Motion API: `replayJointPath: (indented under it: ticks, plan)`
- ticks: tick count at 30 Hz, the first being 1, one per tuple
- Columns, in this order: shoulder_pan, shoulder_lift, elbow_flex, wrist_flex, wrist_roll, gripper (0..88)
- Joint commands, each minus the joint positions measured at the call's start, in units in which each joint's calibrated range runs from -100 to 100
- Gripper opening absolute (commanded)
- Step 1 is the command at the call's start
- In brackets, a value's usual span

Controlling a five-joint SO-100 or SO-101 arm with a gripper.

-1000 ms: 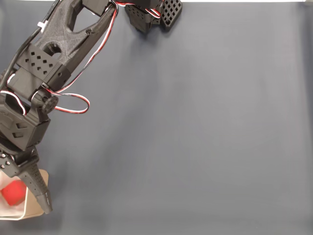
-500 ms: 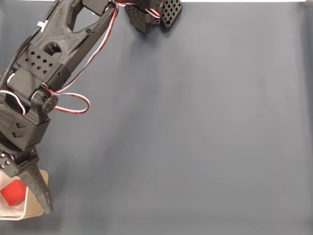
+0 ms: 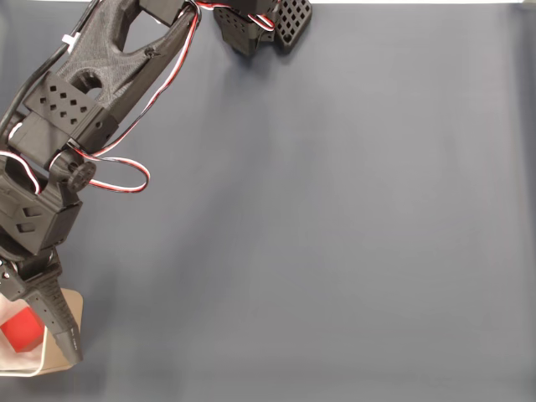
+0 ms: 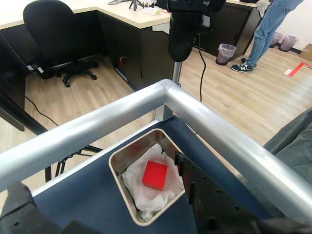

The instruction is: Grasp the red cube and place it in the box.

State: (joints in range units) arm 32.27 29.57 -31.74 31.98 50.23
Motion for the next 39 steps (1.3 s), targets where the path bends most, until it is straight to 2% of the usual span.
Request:
replayJointPath:
  ticks: [1,4,6,9,12,25,39]
  plan:
    - [0.8,-2.4,-2.8,-1.4,-0.6,57.0]
    - [0.6,-3.0,-2.7,-1.7,-1.6,43.2]
    - [0.0,-4.0,-1.7,-2.4,-2.1,27.4]
    - [-1.9,-7.5,1.3,-2.9,-3.2,9.5]
    - [-5.0,-13.7,7.7,-3.0,-3.9,0.0]
    - [-24.9,-50.5,47.5,-3.6,-5.1,0.0]
    - [-29.0,-90.6,98.5,-6.1,-3.9,0.0]
